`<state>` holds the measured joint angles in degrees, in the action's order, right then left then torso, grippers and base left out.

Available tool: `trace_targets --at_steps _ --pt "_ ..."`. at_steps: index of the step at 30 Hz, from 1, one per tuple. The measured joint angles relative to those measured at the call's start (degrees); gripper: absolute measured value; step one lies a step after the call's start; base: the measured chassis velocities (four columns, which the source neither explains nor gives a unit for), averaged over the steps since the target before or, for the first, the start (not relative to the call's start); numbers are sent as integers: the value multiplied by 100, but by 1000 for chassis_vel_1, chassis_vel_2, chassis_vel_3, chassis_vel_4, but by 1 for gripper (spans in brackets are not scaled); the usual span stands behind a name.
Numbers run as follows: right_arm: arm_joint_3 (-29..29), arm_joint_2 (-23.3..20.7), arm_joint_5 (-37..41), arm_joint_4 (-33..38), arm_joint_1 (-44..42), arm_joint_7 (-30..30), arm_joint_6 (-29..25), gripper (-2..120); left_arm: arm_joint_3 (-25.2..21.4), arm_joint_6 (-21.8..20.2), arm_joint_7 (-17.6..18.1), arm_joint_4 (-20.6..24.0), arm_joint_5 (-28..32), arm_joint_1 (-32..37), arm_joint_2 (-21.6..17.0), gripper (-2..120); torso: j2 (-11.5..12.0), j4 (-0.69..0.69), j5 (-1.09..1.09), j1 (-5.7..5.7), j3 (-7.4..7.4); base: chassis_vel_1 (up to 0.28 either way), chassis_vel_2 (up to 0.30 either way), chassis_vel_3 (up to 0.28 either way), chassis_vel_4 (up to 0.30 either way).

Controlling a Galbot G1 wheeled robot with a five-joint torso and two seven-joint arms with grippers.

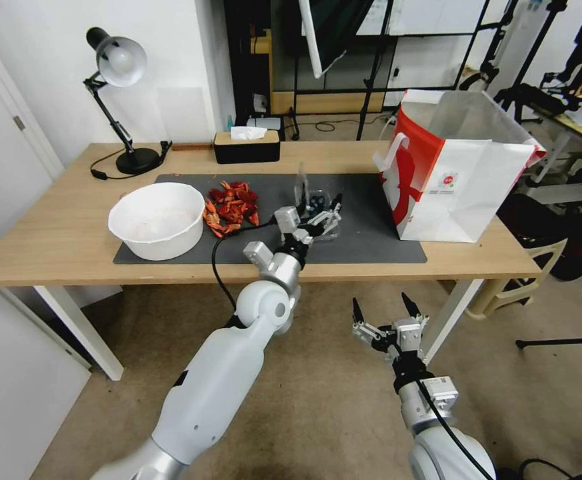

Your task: Close the takeout container lid, then place the container into the takeout bag.

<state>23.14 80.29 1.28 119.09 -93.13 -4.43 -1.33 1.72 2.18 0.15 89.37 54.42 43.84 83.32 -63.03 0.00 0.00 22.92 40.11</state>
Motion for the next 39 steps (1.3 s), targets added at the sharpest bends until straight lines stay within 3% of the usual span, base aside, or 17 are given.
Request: trace_targets --at_steps 9,17,20,28,33,36,37,39 --pt "2 16 -1 -8 12 -9 16 100 131 -478 50 -82 1101 -172 56 99 0 0 0 0 0 0 0 0 0" --pt "-13 28 -1 -10 20 -9 20 100 150 -835 709 -143 1248 -220 102 74 0 -1 0 0 0 0 0 0 0" --pt "-22 21 17 10 24 -2 30 100 150 -992 1059 -143 1262 -220 99 59 0 0 0 0 0 0 0 0 0" --pt "9 -35 290 229 103 44 215 100 148 -1197 1421 -91 1183 -216 50 30 0 -1 0 0 0 0 0 0 0" --pt "119 -83 529 373 173 109 314 100 150 -1271 1530 -66 1115 -212 32 19 0 -1 0 0 0 0 0 0 0" --pt "464 -219 1426 720 380 234 725 100 153 -1344 1636 -53 1048 -209 18 2 0 0 0 0 0 0 0 0 0" --pt "464 -219 1426 720 380 234 725 100 153 -1344 1636 -53 1048 -209 18 2 0 0 0 0 0 0 0 0 0" --pt "712 -338 2142 875 561 242 1003 100 152 -1348 1658 -71 1004 -201 14 0 0 0 0 0 0 0 0 0 0"
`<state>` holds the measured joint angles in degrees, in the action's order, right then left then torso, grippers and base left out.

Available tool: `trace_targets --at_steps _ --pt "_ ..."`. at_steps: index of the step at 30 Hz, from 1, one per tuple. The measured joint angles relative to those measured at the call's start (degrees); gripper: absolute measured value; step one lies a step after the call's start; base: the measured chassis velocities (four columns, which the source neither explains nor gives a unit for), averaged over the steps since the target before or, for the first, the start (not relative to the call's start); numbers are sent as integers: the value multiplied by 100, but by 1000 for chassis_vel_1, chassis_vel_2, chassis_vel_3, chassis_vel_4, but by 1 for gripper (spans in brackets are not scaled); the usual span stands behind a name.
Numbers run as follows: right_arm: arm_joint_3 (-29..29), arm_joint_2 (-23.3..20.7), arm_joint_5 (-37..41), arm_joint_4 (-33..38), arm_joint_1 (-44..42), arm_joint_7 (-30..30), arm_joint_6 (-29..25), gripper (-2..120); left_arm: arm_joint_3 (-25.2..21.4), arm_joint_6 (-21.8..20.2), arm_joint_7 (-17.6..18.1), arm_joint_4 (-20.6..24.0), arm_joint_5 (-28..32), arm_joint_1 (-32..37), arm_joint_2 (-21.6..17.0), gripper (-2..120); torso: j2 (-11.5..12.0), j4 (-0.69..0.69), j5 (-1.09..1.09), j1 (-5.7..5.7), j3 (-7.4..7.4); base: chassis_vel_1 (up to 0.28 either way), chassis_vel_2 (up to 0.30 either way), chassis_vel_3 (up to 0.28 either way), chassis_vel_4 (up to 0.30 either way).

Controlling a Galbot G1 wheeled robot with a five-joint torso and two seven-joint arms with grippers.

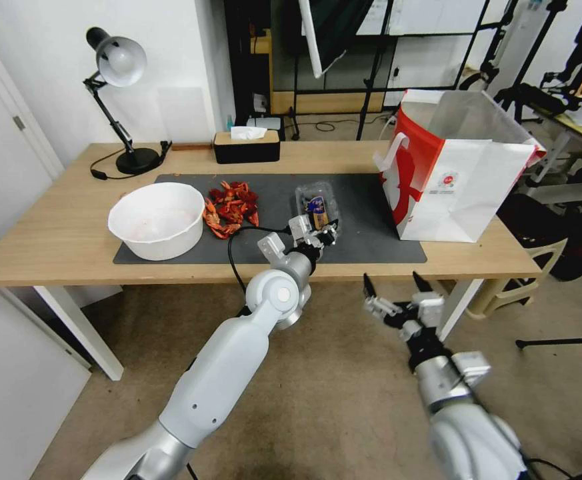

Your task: Close the takeout container lid, then place the container into the takeout bag.

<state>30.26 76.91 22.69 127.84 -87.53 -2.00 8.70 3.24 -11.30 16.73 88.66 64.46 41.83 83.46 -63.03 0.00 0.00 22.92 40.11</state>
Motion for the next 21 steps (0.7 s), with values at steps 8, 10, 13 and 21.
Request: trace_targets --at_steps 8,10,13,21 --pt "342 -380 2304 -61 864 -436 765 100 -5 3 0 -20 -50 33 -26 0 0 1 0 0 0 0 0 0 0" --pt "291 -443 2682 -184 1098 -558 897 100 -7 6 0 -28 -51 34 -28 0 0 0 -1 0 0 0 0 0 0" --pt "58 -560 3293 -564 1727 -789 1163 100 -15 16 2 -43 -52 30 -33 0 0 0 -1 0 0 0 0 0 0" --pt "-417 -643 3767 -1414 2872 -1078 1584 100 -37 31 14 -44 -49 18 -55 0 1 0 0 1 1 0 0 0 0"
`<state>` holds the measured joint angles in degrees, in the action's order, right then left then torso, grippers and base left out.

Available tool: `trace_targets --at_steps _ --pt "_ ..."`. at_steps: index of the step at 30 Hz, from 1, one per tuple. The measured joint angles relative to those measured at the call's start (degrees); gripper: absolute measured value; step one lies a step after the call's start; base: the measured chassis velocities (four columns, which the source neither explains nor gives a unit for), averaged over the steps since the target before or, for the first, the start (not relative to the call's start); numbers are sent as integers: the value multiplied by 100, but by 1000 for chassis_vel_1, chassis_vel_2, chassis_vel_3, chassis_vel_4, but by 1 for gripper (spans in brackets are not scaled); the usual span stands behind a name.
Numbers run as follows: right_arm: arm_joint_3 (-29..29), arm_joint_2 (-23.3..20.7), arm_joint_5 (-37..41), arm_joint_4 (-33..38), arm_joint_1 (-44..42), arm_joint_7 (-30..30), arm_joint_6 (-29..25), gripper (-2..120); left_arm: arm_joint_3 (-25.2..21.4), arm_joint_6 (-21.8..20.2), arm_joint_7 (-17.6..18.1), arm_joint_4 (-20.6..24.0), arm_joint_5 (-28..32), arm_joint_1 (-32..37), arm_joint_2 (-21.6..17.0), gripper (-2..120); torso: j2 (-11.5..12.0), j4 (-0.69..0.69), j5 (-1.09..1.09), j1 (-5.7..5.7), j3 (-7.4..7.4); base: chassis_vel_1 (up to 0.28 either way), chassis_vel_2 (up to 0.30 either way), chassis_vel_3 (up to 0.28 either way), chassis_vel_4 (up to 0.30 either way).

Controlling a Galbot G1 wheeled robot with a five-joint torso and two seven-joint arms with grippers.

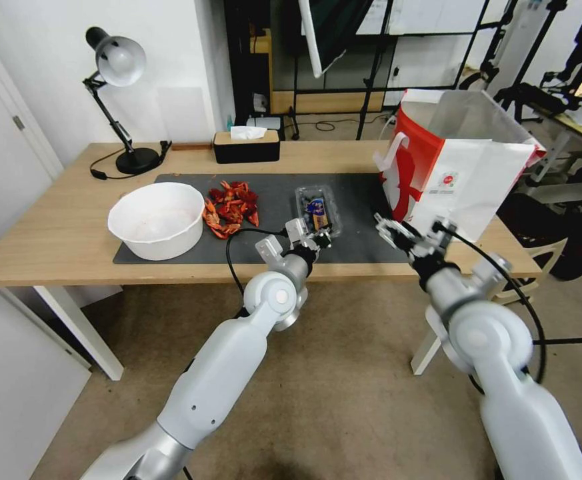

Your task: Close the takeout container lid, then place the container into the takeout bag.

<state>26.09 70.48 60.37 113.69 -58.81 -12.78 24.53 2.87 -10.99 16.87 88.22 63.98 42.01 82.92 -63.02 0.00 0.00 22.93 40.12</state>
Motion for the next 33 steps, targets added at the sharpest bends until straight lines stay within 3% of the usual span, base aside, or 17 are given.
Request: trace_targets --at_steps 18,33 --pt "-989 176 557 -1779 2079 -1122 1318 100 -25 33 7 -60 10 3 -8 0 0 0 1 0 0 0 0 0 0" --pt "-1422 397 558 -2747 2741 -1370 1755 100 -45 50 9 -79 40 14 -9 0 0 0 0 0 -1 0 0 0 0"
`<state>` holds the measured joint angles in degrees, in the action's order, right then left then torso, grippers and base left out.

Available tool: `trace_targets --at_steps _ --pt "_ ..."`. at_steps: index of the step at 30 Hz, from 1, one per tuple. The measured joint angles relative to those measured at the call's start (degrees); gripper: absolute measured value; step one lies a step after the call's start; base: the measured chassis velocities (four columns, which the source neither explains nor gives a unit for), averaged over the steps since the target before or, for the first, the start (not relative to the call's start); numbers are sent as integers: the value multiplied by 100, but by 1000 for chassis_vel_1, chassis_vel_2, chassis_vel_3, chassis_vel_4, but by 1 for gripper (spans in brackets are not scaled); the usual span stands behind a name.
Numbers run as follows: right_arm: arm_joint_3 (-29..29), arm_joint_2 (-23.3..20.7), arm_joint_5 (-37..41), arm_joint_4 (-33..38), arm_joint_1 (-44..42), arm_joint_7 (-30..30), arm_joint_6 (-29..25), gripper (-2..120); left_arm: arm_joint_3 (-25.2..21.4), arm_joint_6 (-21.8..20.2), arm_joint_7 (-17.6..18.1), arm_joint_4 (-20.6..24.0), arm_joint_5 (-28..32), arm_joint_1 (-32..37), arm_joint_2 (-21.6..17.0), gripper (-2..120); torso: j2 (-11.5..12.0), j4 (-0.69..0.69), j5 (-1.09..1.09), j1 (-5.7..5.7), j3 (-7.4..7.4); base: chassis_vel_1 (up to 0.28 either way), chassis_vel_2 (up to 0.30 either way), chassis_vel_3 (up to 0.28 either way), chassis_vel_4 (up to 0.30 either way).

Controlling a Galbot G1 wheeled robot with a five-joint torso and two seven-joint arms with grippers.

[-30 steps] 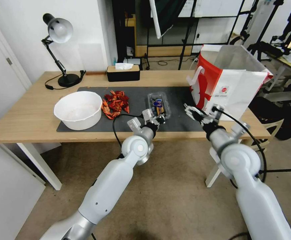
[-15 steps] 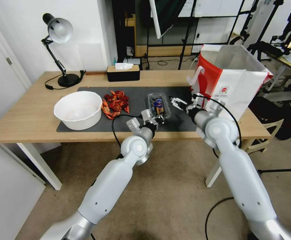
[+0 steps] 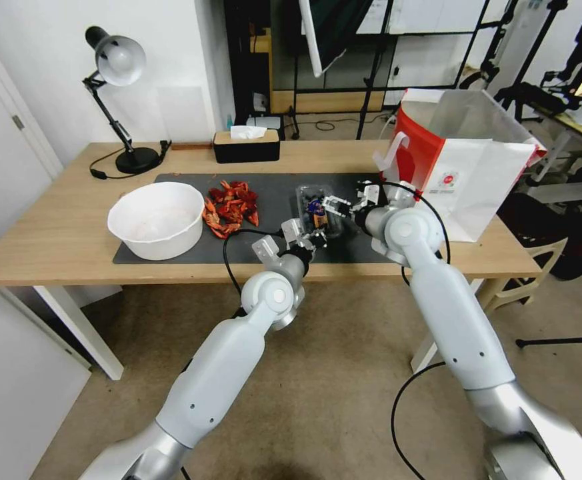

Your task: Close the takeout container lid, then place the container into the takeout bag.

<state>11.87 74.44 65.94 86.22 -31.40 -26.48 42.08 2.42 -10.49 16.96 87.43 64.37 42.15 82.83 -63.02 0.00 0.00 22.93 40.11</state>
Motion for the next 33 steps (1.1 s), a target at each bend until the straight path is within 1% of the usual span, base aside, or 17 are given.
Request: trace_targets --at_steps 7,9,11,12,14,15,16,18,20,22,24,26,27,28,29,31,33 --pt "-227 23 55 -456 194 156 3 100 -4 11 -2 -2 36 7 -14 0 0 1 0 -1 0 0 0 0 0" --pt "-247 34 75 -483 206 167 1 99 -4 12 -2 -2 41 5 -13 0 0 1 0 -1 0 0 0 0 0" --pt "-284 46 95 -509 217 191 -5 92 -4 13 0 -2 55 -4 -12 0 0 1 1 -2 0 0 0 0 0" --pt "-284 46 95 -509 217 191 -5 92 -4 13 0 -2 55 -4 -12 0 0 1 1 -2 0 0 0 0 0" --pt "-286 45 122 -514 216 195 -7 87 -5 14 1 -2 62 -11 -14 0 0 1 0 -1 -1 0 0 0 0" --pt "-286 37 183 -515 216 190 -7 81 -7 14 2 -1 65 -11 -15 0 0 1 0 -1 0 0 0 0 0" --pt "-286 37 183 -515 216 190 -7 81 -7 14 2 -1 65 -11 -15 0 0 1 0 -1 0 0 0 0 0" --pt "-287 23 236 -518 215 174 -7 75 -11 16 3 0 70 -11 -16 0 0 1 0 -1 -1 0 0 0 0" --pt "-293 -9 345 -530 212 102 -16 65 -23 19 5 0 82 -11 -20 0 -1 1 0 -2 -1 0 0 0 0" --pt "-293 -14 370 -533 212 86 -18 64 -25 19 5 0 84 -10 -22 0 -1 1 0 -2 -1 0 0 0 0" --pt "-289 -38 481 -548 212 30 -20 50 -36 21 6 6 96 -10 -33 0 0 2 0 -1 -1 0 0 0 0" --pt "-289 -40 502 -549 212 22 -20 49 -38 21 7 8 99 -10 -37 0 0 2 0 -1 -1 0 0 0 0" --pt "-291 -41 560 -549 207 3 -19 42 -44 21 8 11 103 -11 -41 0 0 0 -1 -1 0 0 0 0 0" --pt "-291 -41 560 -549 207 3 -19 42 -44 21 8 11 103 -11 -41 0 0 0 -1 -1 0 0 0 0 0" --pt "-292 -40 576 -548 206 -1 -18 39 -45 21 8 12 104 -11 -42 0 0 0 -1 -1 0 0 0 0 0" --pt "-291 -33 670 -538 202 -47 -16 28 -53 23 9 16 108 -11 -47 0 -1 -1 -1 -1 -1 0 0 0 0" --pt "-291 -33 670 -538 202 -47 -16 28 -53 23 9 16 108 -11 -47 0 -1 -1 -1 -1 -1 0 0 0 0"
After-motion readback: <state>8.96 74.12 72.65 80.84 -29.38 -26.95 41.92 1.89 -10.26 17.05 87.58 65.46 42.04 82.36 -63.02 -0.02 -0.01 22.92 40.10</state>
